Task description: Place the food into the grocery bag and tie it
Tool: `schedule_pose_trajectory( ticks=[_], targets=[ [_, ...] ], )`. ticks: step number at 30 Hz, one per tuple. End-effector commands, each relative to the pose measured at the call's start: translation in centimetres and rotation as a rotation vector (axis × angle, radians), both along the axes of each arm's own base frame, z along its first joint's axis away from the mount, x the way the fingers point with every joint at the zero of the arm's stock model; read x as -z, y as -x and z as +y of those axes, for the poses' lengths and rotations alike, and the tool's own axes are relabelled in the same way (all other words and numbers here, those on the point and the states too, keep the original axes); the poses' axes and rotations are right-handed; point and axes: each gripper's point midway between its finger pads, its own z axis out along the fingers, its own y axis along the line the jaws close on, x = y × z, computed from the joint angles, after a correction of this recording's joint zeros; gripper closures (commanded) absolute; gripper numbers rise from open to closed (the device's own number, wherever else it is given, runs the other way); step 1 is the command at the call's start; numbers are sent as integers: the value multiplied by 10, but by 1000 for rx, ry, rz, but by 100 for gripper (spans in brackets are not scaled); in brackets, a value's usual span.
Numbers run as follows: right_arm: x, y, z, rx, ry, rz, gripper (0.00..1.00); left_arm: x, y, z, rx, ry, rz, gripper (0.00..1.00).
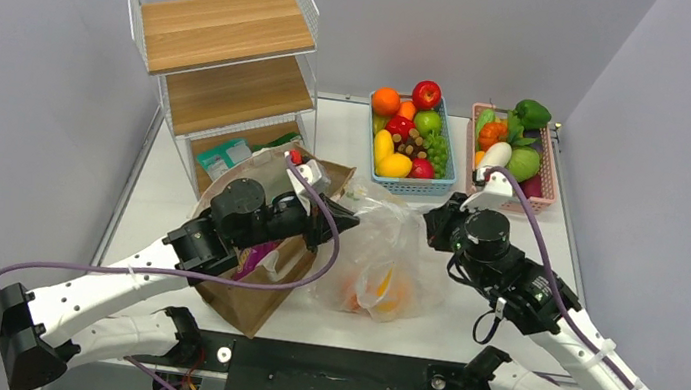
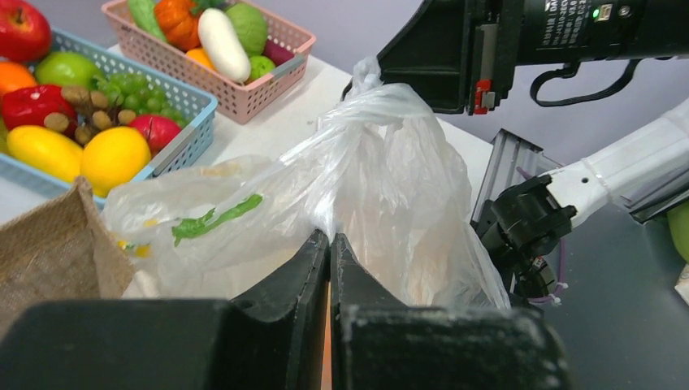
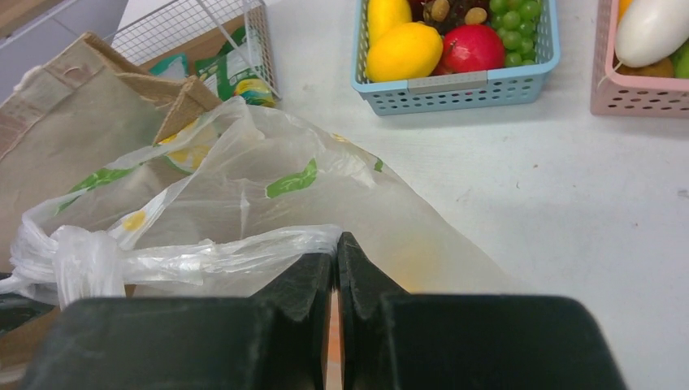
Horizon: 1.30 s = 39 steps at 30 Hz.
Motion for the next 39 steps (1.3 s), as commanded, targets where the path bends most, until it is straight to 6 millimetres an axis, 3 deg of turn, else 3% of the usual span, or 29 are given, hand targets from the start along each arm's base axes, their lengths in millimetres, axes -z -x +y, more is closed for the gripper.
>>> schedule_pose_trajectory(
  ticks=[1,8,18,21,24,25,26,27,28,29,30,32,33,34,35,39],
  targets=[
    [19,-17,-52,245,99,22,100,-11,-9,23,-97,12,15,100],
    [43,-21,-83,368,137,80,100,11,-19,43,-195,-30,87,100],
    [62,-14,-126,532,228,110,100,37,-39,75,-386,-79,161,100],
    [67,-13,-127,525,234,121,100,43,-40,77,-405,-88,182,100],
    [67,-15,-117,468,214,113,100,34,-29,64,-301,-71,165,100],
    [68,-15,-112,437,207,117,100,25,-26,60,-265,-64,145,97],
    [66,-17,-108,423,189,104,100,26,-26,57,-253,-81,147,84],
    [67,-16,-103,396,181,106,100,16,-25,55,-230,-86,118,76],
    [65,-17,-101,387,171,96,100,22,-27,53,-223,-126,128,63],
    [64,-17,-98,371,163,94,100,9,-28,50,-207,-132,93,59],
    [63,-18,-97,363,154,86,100,18,-31,46,-195,-181,107,52],
    [61,-18,-90,325,137,80,100,14,-35,37,-157,-229,84,46],
    [60,-18,-88,310,138,76,100,-1,-36,32,-131,-227,47,44],
    [59,-18,-85,295,130,73,100,6,-40,26,-115,-257,54,41],
    [59,-18,-84,287,129,70,100,-8,-40,20,-85,-250,15,40],
    [56,-18,-80,260,119,60,100,-12,-54,-9,18,-295,-50,33]
  ],
)
